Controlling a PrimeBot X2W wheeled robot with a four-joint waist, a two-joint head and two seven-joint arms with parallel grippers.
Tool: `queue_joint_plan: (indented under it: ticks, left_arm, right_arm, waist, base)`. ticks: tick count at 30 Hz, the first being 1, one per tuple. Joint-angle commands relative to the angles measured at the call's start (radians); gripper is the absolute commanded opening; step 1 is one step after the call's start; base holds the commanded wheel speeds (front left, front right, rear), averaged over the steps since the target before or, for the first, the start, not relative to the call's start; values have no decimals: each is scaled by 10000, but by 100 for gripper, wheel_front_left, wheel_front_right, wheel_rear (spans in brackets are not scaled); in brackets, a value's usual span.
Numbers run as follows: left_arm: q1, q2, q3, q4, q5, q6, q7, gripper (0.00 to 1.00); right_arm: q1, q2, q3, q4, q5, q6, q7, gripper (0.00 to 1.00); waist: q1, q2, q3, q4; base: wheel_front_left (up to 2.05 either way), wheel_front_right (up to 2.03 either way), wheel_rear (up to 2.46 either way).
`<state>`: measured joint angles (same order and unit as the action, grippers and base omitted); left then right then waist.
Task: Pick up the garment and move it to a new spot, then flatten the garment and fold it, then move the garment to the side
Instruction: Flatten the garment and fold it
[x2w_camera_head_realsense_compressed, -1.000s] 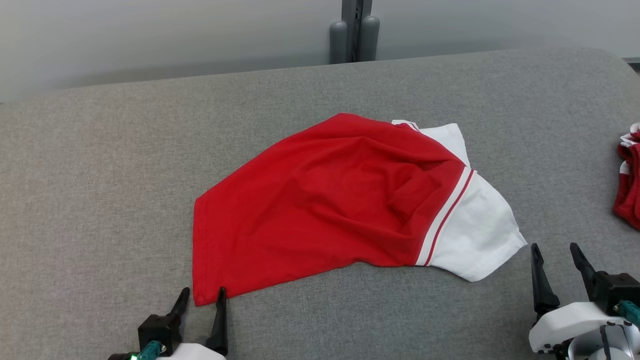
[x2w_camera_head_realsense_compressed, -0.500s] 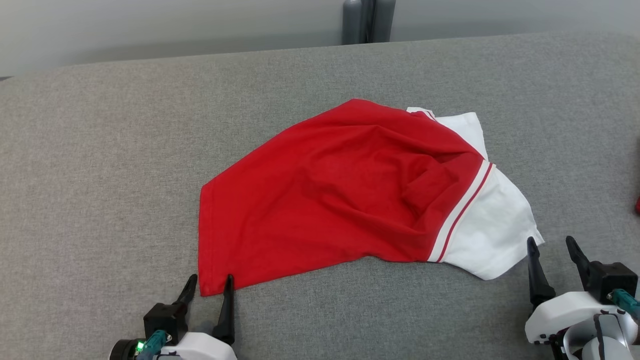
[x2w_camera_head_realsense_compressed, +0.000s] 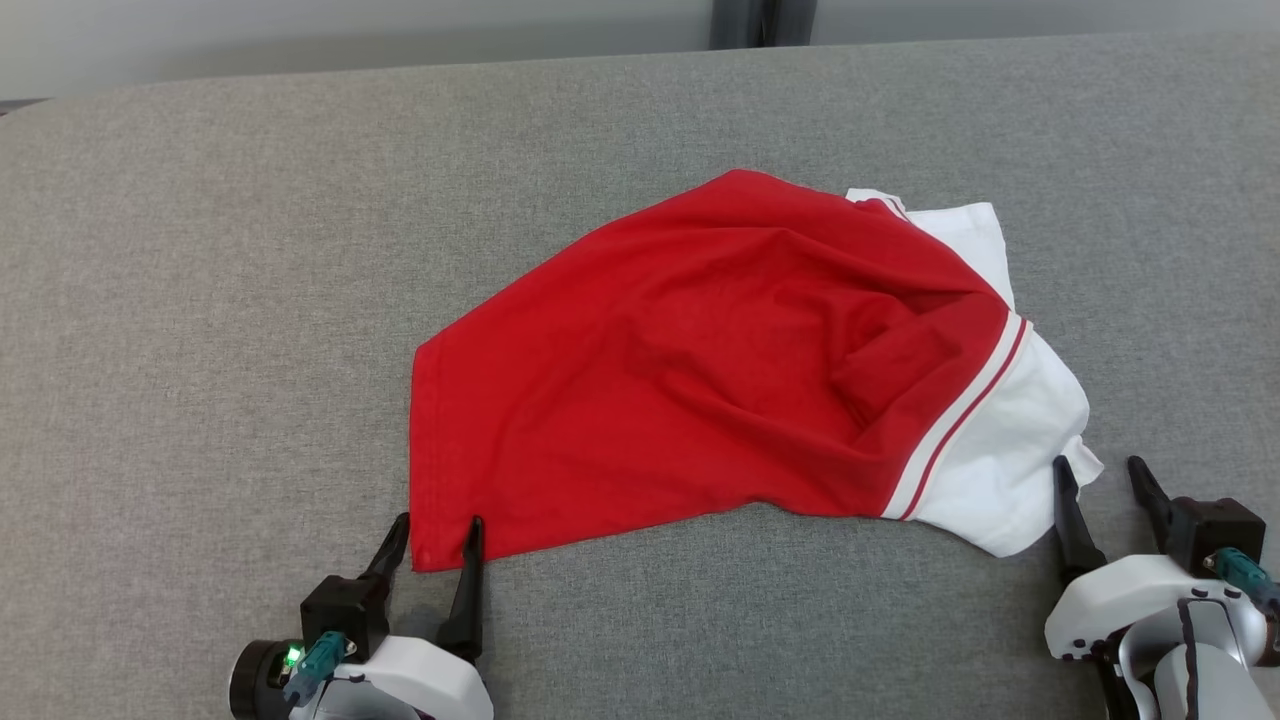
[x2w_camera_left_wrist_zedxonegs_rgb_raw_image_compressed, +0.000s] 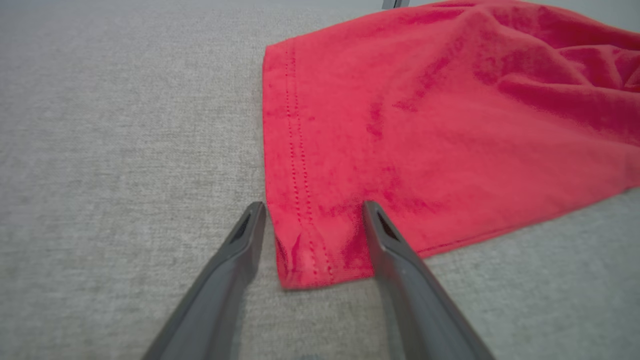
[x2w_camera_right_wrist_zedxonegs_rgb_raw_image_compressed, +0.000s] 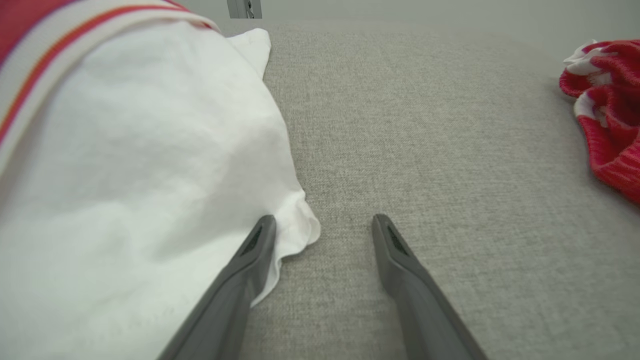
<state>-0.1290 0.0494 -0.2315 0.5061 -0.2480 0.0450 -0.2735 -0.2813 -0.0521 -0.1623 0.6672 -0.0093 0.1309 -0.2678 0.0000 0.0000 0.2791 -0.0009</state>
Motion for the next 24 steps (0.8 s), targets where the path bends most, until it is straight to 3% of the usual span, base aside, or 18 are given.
queue_joint_plan:
  ticks: [1,2,3,4,5,6,13,24]
  left_arm:
    - [-18,28,-92,344,-82,-9,173,94]
    - [-56,28,-120,418,-83,-12,183,90]
    - [-66,26,-145,461,-96,-5,198,87]
    - [-63,26,-185,536,-94,-6,199,67]
    - [-54,23,-223,617,-96,-28,206,33]
    - [-54,18,-258,734,-135,-67,209,0]
    - [6,28,-360,973,-229,-211,209,0]
    - [185,40,614,-1044,455,-204,91,0]
  right_arm:
    - [-16,15,109,325,-91,-1,75,90]
    - [-47,21,169,435,-118,-1,84,84]
    - [-71,26,248,588,-119,-1,103,49]
    - [-113,27,314,720,-141,-1,118,42]
    - [-138,30,351,815,-145,-1,124,24]
    - [-161,30,347,893,-163,-3,129,0]
    - [23,-42,-25,552,-57,-15,89,0]
    - [252,-26,-62,-1335,790,-3,43,0]
  waist:
    - [0,0,59,23]
    - [0,0,76,24]
    - [0,0,90,25]
    - [0,0,99,24]
    - [0,0,105,24]
    - [0,0,105,28]
    - [0,0,-184,52]
    - [0,0,-1277,-147]
  base:
    - [0,0,0]
    - [0,0,0]
    - [0,0,0]
    - [0,0,0]
    - [0,0,0]
    - [0,0,0]
    - [0,0,0]
    - [0,0,0]
